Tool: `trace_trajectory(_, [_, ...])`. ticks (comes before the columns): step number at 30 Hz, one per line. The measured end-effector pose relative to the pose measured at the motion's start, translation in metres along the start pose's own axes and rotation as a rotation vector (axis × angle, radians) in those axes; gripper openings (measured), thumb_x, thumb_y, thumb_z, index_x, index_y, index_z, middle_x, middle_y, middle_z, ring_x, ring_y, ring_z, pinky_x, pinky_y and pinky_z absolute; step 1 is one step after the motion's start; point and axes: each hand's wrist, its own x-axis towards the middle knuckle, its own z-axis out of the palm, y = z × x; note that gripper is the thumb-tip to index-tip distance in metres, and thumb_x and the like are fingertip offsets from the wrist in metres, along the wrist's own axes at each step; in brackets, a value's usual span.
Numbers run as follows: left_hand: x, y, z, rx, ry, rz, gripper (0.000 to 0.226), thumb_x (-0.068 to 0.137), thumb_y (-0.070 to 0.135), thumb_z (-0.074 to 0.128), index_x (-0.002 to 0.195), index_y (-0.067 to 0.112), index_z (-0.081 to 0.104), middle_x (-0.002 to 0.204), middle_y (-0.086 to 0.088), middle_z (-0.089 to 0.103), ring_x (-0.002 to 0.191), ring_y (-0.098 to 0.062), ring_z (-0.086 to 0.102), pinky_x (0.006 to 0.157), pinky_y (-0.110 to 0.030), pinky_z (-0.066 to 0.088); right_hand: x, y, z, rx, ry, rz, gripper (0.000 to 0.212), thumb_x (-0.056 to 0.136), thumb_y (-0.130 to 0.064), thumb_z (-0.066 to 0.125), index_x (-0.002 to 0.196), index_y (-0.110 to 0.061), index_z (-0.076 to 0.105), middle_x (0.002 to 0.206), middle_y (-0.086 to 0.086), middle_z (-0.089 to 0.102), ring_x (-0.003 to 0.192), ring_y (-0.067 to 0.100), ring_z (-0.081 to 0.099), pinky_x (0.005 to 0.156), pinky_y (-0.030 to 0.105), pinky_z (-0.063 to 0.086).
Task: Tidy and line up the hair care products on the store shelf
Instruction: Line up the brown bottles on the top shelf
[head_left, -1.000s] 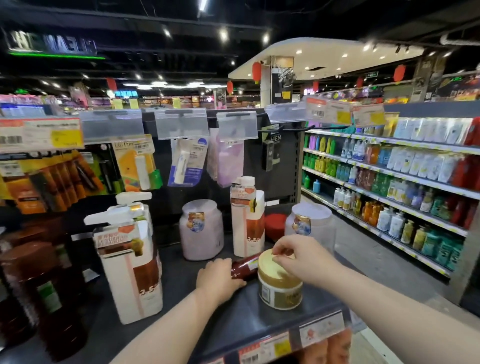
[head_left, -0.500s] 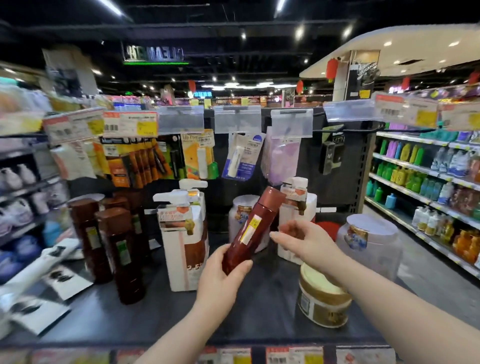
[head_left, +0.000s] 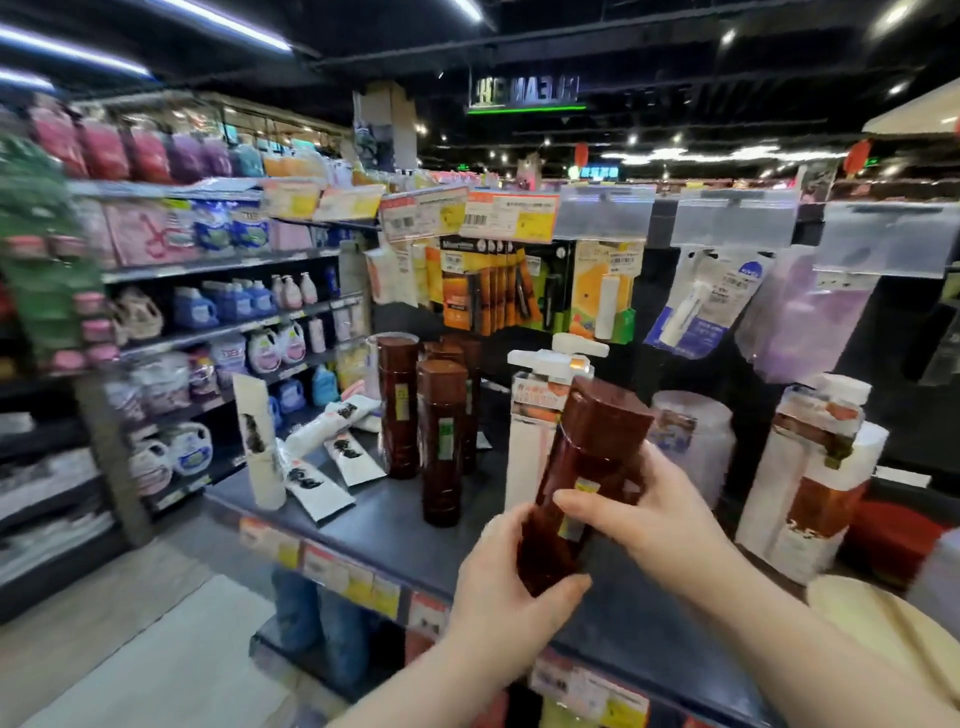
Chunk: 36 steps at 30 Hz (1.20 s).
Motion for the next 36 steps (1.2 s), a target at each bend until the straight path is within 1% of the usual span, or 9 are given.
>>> trace_trajectory(3, [0.001,-0.014,-0.032,-0.01,0.071,-0.023,0.049,0.058,0.042,0.074,0.1,0.047,0.049,0.104,0.02,0.06,0.098,0.01,0.055,0.086,-0.016,0.045,0.013,-0.005,0.037,0.01,-0.078,-0.034,0.035,0.071,-0.004,0.077,0.09,-0.028,0.06,0.079,-0.008,0.071,0.073,-0.004,0.066,0.062,0.009,0.05])
trace_trajectory(6, [0.007,-0.031,-0.064,-0.038,0.117,-0.043,0.054,0.067,0.021,0.08,0.103,0.045,0.048,0.101,0.02,0.062,0.094,0.014,0.056,0.08,-0.008,0.044,0.031,-0.006,0.075,-0.037,-0.079,-0.078,0.037,0.071,-0.009,0.078,0.092,-0.031,0.058,0.089,-0.008,0.069,0.08,-0.005,0.064,0.068,0.01,0.05])
trace_trajectory(10, [0.02,-0.057,-0.102,-0.033,0.154,-0.077,0.053,0.068,0.015,0.078,0.099,0.045,0.049,0.098,0.017,0.063,0.094,0.004,0.059,0.079,-0.016,0.046,0.055,-0.002,0.123,-0.106,-0.03,-0.054,0.049,0.069,-0.021,0.081,0.098,-0.041,0.047,0.099,-0.017,0.062,0.089,-0.005,0.06,0.082,0.016,0.051])
trace_trajectory(13, [0.038,-0.071,-0.128,-0.04,0.172,-0.108,0.048,0.068,0.016,0.078,0.096,0.042,0.049,0.092,0.015,0.064,0.081,0.01,0.059,0.072,-0.021,0.048,0.065,0.002,0.145,-0.199,-0.043,-0.029,0.056,0.069,-0.027,0.08,0.109,-0.04,0.043,0.107,-0.016,0.058,0.097,0.0,0.058,0.082,0.018,0.049])
trace_trajectory(16, [0.063,-0.084,-0.147,-0.063,0.196,-0.127,0.049,0.07,0.017,0.078,0.102,0.035,0.047,0.09,0.018,0.061,0.073,0.012,0.058,0.064,-0.008,0.045,0.068,0.01,0.147,-0.274,-0.013,-0.007,0.044,0.075,-0.026,0.076,0.099,-0.044,0.043,0.103,-0.015,0.054,0.095,0.003,0.057,0.078,0.017,0.048])
trace_trajectory(18, [0.08,-0.093,-0.153,-0.029,0.197,-0.126,0.054,0.07,0.017,0.078,0.11,0.03,0.044,0.094,0.017,0.059,0.079,0.01,0.055,0.067,-0.007,0.043,0.067,0.019,0.143,-0.308,0.015,0.023,0.039,0.078,-0.022,0.073,0.095,-0.043,0.045,0.098,-0.011,0.056,0.089,0.006,0.059,0.075,0.015,0.049])
trace_trajectory(22, [0.104,-0.109,-0.152,0.017,0.163,-0.142,0.056,0.069,0.02,0.078,0.107,0.033,0.04,0.101,0.01,0.059,0.091,-0.01,0.059,0.084,-0.031,0.047,0.065,0.037,0.134,-0.316,0.07,0.135,0.024,0.081,-0.014,0.07,0.093,-0.029,0.055,0.088,-0.002,0.061,0.082,0.015,0.061,0.07,0.015,0.049])
trace_trajectory(26, [0.114,-0.12,-0.144,0.025,0.11,-0.146,0.054,0.069,0.018,0.077,0.104,0.032,0.039,0.094,0.018,0.055,0.094,-0.013,0.058,0.08,-0.026,0.042,0.062,0.05,0.135,-0.292,0.097,0.224,0.018,0.081,-0.011,0.069,0.09,-0.024,0.059,0.08,-0.001,0.062,0.073,0.01,0.058,0.071,0.023,0.05])
trace_trajectory(36, [0.117,-0.131,-0.144,0.064,0.101,-0.14,0.058,0.069,0.024,0.077,0.113,0.029,0.04,0.108,0.009,0.055,0.097,-0.013,0.056,0.084,-0.031,0.045,0.07,0.047,0.143,-0.334,0.083,0.217,0.017,0.083,-0.012,0.067,0.087,-0.026,0.059,0.08,-0.003,0.061,0.075,0.008,0.058,0.069,0.018,0.05])
